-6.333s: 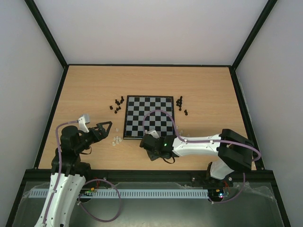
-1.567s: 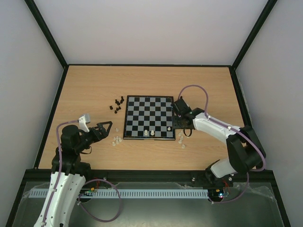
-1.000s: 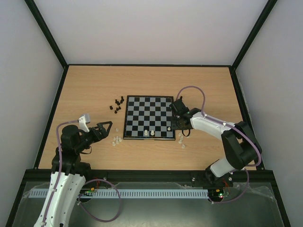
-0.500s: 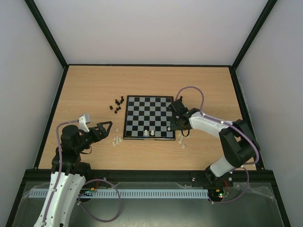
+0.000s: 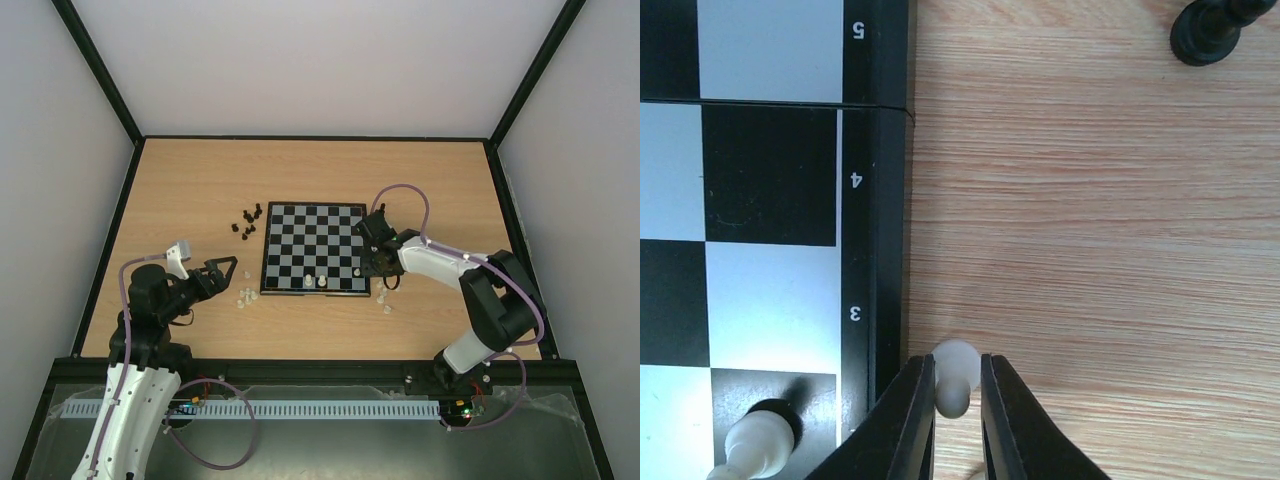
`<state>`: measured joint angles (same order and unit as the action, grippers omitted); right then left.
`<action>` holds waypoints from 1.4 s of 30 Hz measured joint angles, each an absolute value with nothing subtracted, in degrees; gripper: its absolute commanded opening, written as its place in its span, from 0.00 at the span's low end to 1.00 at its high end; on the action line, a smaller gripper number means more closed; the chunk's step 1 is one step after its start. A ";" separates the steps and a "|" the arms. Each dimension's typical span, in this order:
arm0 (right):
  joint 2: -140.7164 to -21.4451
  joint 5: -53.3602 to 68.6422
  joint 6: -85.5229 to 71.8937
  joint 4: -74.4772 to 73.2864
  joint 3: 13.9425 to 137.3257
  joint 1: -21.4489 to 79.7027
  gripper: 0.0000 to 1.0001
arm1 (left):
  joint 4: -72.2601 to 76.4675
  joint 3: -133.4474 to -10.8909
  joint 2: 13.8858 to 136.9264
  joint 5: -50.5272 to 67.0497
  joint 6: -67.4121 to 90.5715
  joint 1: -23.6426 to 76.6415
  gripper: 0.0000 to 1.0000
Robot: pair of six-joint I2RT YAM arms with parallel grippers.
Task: Set up the chess pieces on the board
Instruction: Pick up the chess piece at the center of the board, then place the chess piece on the chessboard.
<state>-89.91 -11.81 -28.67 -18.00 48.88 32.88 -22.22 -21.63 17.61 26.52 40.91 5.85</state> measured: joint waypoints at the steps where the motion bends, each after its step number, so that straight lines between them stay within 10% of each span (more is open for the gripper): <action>1: -90.04 -11.84 -28.67 -18.00 48.88 32.88 0.14 | -22.22 -21.63 17.61 26.52 40.91 5.85 1.00; 42: -89.08 -12.67 -28.47 -26.02 60.82 44.21 0.06 | -22.22 -21.63 17.93 26.26 40.91 5.85 1.00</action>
<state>-89.08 -12.67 -28.47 -26.02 60.82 44.21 -22.22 -21.63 17.93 26.26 40.91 5.85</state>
